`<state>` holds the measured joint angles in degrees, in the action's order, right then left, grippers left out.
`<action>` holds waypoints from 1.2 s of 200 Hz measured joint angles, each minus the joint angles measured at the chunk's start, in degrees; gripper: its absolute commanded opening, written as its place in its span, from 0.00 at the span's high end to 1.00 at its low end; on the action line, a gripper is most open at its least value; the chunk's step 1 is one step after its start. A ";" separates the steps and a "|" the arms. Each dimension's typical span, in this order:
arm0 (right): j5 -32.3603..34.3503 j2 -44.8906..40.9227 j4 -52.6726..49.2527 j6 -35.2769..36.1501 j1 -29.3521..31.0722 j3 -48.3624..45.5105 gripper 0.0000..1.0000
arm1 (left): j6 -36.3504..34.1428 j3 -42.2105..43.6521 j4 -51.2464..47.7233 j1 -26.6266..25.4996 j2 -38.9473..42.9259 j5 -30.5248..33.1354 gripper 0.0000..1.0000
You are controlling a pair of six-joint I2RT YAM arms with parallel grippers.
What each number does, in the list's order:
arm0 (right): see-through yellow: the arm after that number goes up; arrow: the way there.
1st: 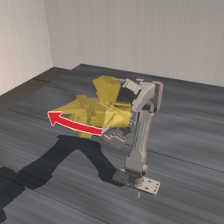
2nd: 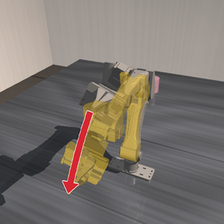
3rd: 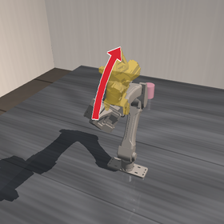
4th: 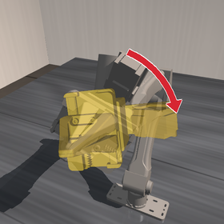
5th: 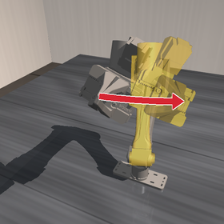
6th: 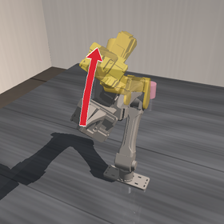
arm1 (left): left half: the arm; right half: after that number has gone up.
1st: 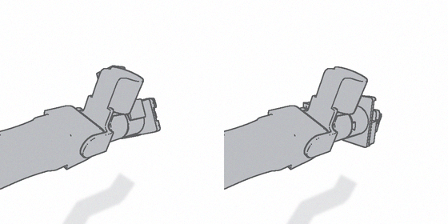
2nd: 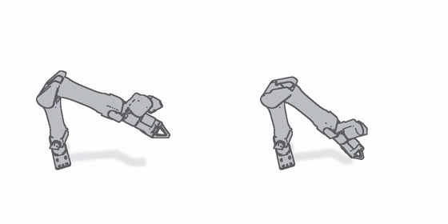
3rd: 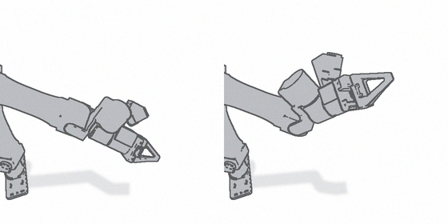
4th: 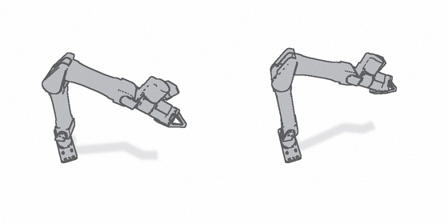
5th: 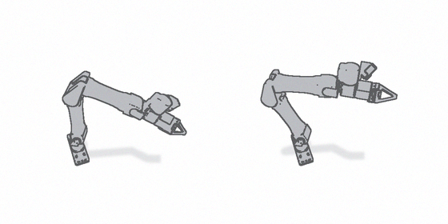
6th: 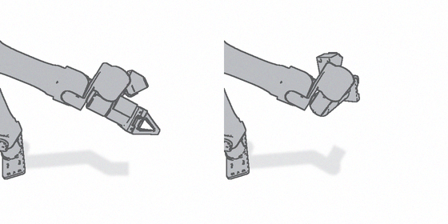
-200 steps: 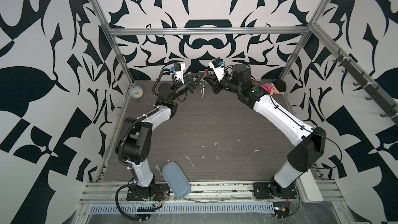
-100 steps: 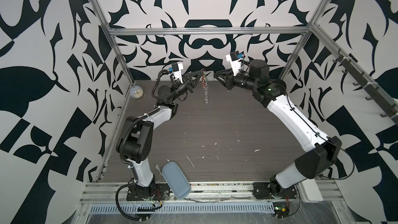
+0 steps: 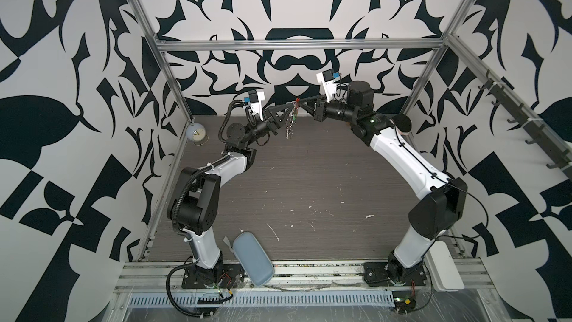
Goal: Put the keys on the keyring
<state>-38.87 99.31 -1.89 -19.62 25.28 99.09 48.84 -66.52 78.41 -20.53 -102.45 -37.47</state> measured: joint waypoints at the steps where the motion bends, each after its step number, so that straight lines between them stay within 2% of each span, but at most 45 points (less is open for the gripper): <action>1: 0.00 0.00 0.00 0.00 0.00 -0.02 0.90 | 0.02 -0.02 -0.02 0.00 0.00 0.00 1.00; 26: -0.52 -0.15 0.70 -0.02 0.39 -0.79 0.88 | 0.46 -0.37 0.15 0.00 -0.07 -0.26 1.00; 38: -0.68 -0.26 1.01 -0.39 0.44 -1.27 0.80 | 0.66 -0.92 0.17 0.00 -0.09 -0.37 1.00; 52: -0.76 -0.26 1.29 -0.42 0.42 -1.44 0.77 | 0.70 -1.36 0.42 0.00 -0.09 -0.50 1.00; 133: 0.72 -1.86 2.10 -1.46 0.37 -3.04 0.77 | 0.52 -1.42 0.63 0.00 -0.09 -0.46 1.00; 169: 1.46 -2.47 2.43 -3.26 0.92 -2.51 0.83 | -0.07 -1.42 0.63 -0.13 -0.20 -0.09 1.00; 240: 5.11 -0.81 4.76 -6.01 4.11 -2.62 0.86 | -2.21 -1.31 0.83 0.26 -0.28 3.21 1.00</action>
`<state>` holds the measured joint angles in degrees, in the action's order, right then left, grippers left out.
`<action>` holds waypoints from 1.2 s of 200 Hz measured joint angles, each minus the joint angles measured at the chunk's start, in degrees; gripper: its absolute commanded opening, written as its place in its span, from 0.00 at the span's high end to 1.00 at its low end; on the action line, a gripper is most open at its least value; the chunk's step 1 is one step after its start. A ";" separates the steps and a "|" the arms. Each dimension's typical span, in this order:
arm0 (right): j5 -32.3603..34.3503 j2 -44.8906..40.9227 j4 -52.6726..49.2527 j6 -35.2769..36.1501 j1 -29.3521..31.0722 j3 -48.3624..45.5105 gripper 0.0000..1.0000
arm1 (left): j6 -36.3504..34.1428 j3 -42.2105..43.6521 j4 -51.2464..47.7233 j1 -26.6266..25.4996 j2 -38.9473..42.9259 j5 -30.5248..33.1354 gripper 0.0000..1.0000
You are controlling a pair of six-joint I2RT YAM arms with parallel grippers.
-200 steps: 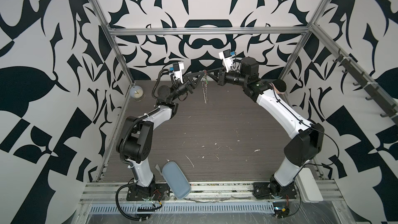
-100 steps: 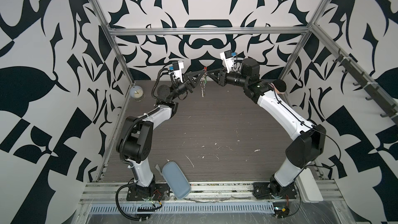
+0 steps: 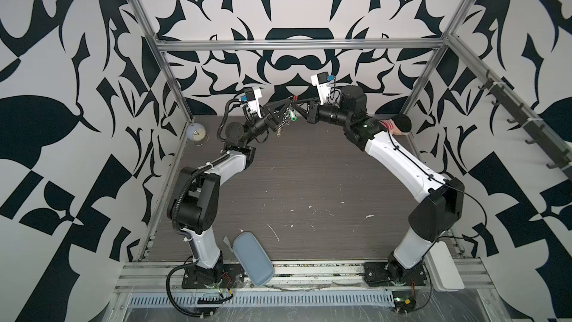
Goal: Put the keys on the keyring
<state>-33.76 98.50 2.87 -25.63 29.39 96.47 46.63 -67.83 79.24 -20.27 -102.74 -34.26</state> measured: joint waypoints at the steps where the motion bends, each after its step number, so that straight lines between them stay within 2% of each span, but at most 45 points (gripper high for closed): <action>1: 0.02 0.02 0.04 -0.02 0.00 0.00 0.86 | -0.02 0.00 0.00 0.00 0.00 0.02 1.00; 35: 0.20 0.35 0.48 -0.20 0.13 0.00 0.90 | -0.24 0.00 0.00 0.00 0.00 0.83 1.00; 100: -0.24 1.01 1.03 -0.66 0.11 0.17 0.89 | -0.26 0.00 -0.52 0.00 0.00 2.03 1.00; 139: -0.85 0.90 -5.75 3.30 0.17 2.32 0.72 | -0.44 0.00 -0.68 -0.09 0.00 2.58 1.00; 195: -2.95 0.17 -12.90 6.14 -2.86 5.07 0.71 | -0.57 0.00 -0.76 -0.70 0.00 0.87 1.00; 240: -3.98 0.20 -12.48 6.29 -4.33 10.84 0.71 | -0.17 0.00 -0.72 -0.76 -0.02 -1.25 1.00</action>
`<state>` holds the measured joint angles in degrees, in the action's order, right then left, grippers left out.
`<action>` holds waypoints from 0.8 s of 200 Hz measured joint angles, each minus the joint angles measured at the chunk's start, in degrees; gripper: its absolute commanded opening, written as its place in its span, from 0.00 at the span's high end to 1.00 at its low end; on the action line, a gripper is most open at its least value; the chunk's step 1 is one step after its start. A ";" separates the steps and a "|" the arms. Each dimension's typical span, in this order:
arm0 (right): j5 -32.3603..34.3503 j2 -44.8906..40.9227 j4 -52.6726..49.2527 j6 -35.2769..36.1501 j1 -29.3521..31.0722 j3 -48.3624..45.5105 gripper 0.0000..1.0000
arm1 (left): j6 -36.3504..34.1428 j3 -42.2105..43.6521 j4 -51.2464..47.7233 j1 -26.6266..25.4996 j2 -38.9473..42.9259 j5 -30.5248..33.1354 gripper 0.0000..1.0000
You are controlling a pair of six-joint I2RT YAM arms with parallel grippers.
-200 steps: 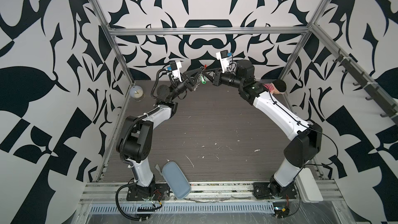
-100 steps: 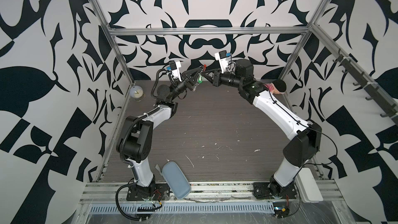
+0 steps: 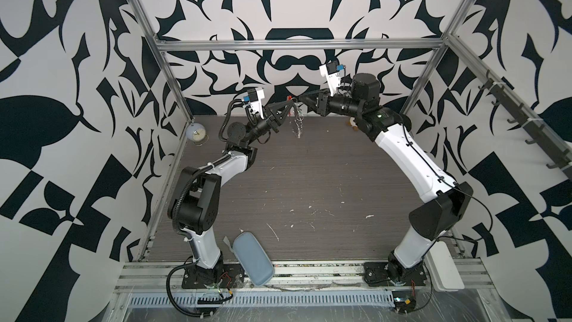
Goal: Put the keys on the keyring
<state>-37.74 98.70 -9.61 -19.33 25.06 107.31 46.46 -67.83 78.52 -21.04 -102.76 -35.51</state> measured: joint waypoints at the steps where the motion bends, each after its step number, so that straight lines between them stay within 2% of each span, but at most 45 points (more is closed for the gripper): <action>1: -0.02 0.00 0.00 0.00 0.00 0.04 0.71 | 0.02 0.00 0.02 0.00 0.02 -0.07 1.00; 29: -1.36 0.85 0.02 -0.11 -0.07 2.36 0.82 | 0.28 0.00 0.02 0.00 0.00 -1.01 1.00; 89: -4.66 5.88 -0.28 -0.74 -0.07 4.02 0.81 | 0.66 0.00 -0.24 0.00 0.00 -2.03 1.00; 128: -5.86 5.42 0.85 -1.60 -0.22 2.73 0.81 | 0.68 0.00 -0.33 0.00 -0.09 -2.08 1.00; 160: -6.84 4.50 1.77 -2.05 -0.22 -0.02 0.74 | 0.70 0.00 -0.28 0.02 -0.09 -1.81 1.00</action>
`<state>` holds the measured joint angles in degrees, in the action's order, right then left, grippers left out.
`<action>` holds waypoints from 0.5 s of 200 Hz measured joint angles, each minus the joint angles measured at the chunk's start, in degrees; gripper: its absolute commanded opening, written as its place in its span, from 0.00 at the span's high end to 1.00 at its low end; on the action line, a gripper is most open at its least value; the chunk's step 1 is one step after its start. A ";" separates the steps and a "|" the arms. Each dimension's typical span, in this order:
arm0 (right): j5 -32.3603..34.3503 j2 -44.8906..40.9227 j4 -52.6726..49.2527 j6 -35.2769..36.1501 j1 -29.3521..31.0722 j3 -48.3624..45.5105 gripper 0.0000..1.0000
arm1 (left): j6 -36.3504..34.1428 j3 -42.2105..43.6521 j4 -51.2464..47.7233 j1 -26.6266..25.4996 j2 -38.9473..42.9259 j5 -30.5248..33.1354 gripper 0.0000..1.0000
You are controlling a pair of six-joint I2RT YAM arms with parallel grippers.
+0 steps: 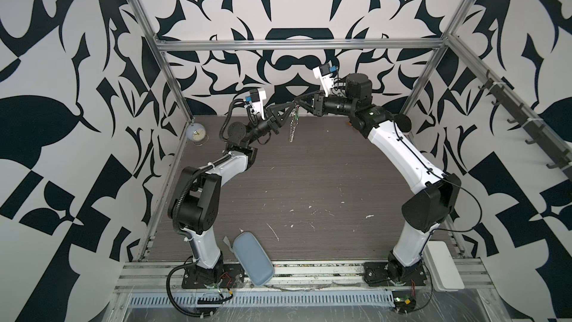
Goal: Put the keys on the keyring
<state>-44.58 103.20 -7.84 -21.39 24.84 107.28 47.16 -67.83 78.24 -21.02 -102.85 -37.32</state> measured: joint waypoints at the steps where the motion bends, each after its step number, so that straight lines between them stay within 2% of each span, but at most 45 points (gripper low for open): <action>1: -0.02 0.00 -0.02 0.00 0.00 -0.07 0.74 | 0.02 0.00 0.00 0.00 0.00 0.00 1.00; 83: -1.88 -0.04 3.37 -1.97 0.00 -2.51 0.86 | 0.90 -0.02 -0.24 0.24 0.00 0.37 1.00; 90: -1.99 -0.04 3.67 -2.45 0.00 -2.62 0.90 | 0.94 -0.02 -0.22 0.26 0.00 0.39 1.00; 96: -2.03 -0.04 4.02 -2.64 -0.02 -2.71 1.00 | 0.98 -0.02 -0.11 0.31 0.00 0.50 1.00; 100: -1.84 -0.04 4.11 -2.84 -0.02 -2.71 1.00 | 1.03 -0.04 0.15 0.35 0.00 0.28 1.00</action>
<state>-46.41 103.15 -3.73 -24.23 24.82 104.57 48.18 -67.88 78.39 -20.67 -102.85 -37.04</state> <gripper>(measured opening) 0.097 0.039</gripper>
